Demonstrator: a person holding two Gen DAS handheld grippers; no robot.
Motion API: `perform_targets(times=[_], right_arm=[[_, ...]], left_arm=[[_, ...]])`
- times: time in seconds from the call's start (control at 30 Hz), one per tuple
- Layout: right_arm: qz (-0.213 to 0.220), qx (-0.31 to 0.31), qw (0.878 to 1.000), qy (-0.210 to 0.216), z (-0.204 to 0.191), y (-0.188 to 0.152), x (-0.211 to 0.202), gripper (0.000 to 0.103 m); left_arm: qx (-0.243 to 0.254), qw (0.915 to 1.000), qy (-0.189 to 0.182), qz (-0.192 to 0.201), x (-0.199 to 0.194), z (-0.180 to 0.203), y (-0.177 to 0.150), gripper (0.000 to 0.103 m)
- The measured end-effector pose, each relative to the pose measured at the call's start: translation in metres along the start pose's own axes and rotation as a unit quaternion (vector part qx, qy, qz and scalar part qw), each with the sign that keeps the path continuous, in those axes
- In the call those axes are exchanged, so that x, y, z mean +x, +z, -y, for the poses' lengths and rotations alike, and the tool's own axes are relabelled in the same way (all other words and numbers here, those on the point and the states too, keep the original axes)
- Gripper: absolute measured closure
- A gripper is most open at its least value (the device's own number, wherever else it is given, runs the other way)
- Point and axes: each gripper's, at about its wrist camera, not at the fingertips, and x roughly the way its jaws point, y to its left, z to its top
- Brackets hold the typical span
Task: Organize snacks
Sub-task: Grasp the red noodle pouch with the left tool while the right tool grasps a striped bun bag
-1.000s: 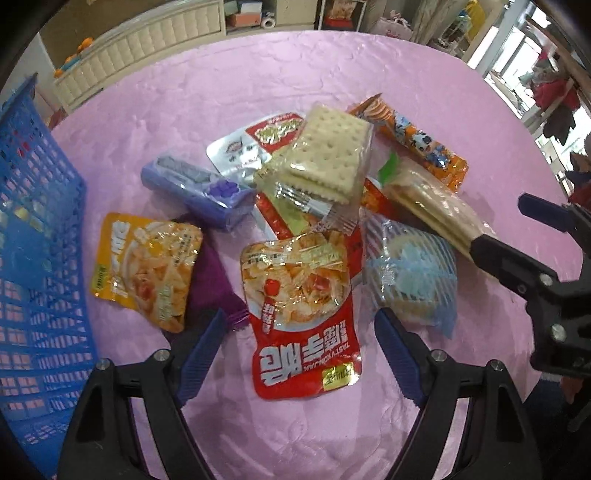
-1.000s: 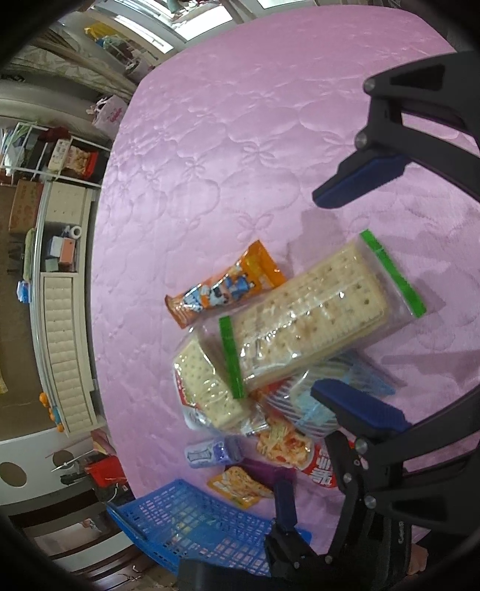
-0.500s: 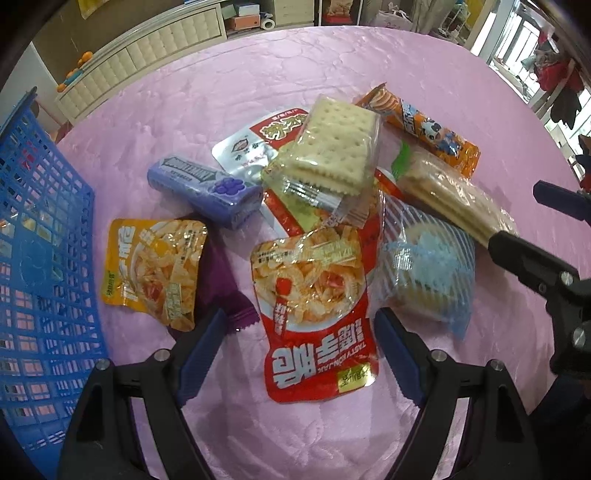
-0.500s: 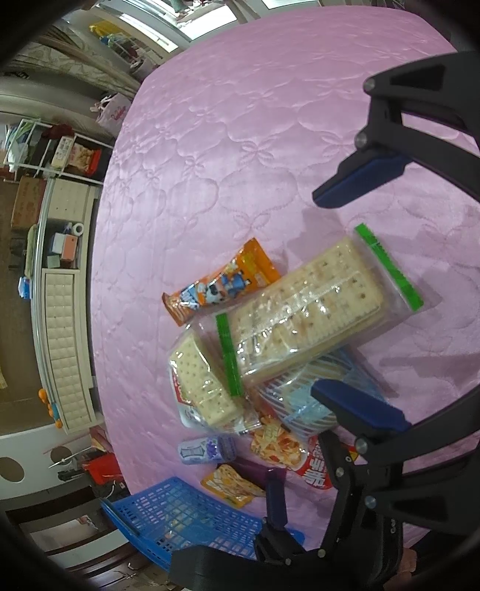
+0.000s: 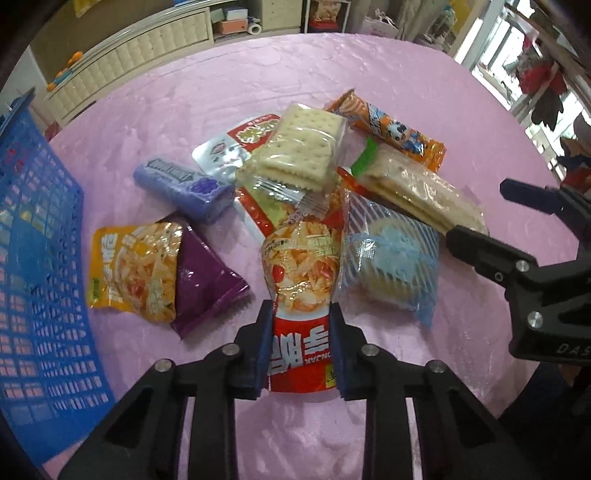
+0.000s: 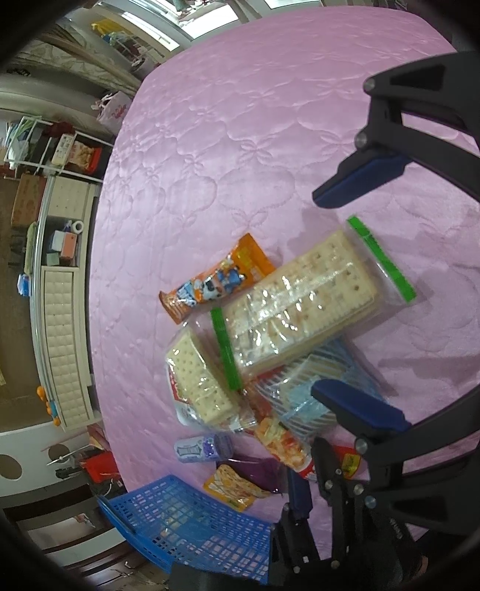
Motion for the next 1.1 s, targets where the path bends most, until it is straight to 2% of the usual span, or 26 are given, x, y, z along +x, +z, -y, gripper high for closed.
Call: perform_targets(times=[0.2,0.33,0.47,0.63,0.77,0.83,1.1], right_arm=[[0.008,-0.007,1.0,0.021,-0.006,-0.001,-0.005,0.007],[0.014,-0.035,0.998,0.054,-0.02,-0.003,-0.007,0.007],[0.01,-0.075,0.995,0.066,-0.035,-0.005,-0.002,0.007],[0.011,-0.12,0.991,0.06,-0.05,-0.006,0.007,0.01],[0.003,-0.141,0.989,0.04,-0.057,-0.007,0.018,0.01],[-0.008,-0.142,0.989,0.046,-0.057,-0.007,0.023,0.014],[0.005,-0.173,0.984,0.05,-0.07,-0.012,0.026,0.025]], left_arm=[[-0.002,0.9995,0.001,0.032,-0.025,-0.009,-0.008,0.078],[0.004,0.9989,0.007,0.047,-0.035,-0.01,-0.013,0.078],[-0.002,0.9982,0.012,0.058,-0.039,-0.013,-0.019,0.078],[-0.001,0.9975,0.023,0.067,-0.052,0.0,-0.029,0.078],[-0.005,0.9975,0.012,0.07,-0.05,-0.015,-0.032,0.077],[-0.006,0.9973,0.009,0.072,-0.049,-0.018,-0.033,0.077],[-0.018,0.9977,0.002,0.066,-0.044,-0.027,-0.038,0.077]])
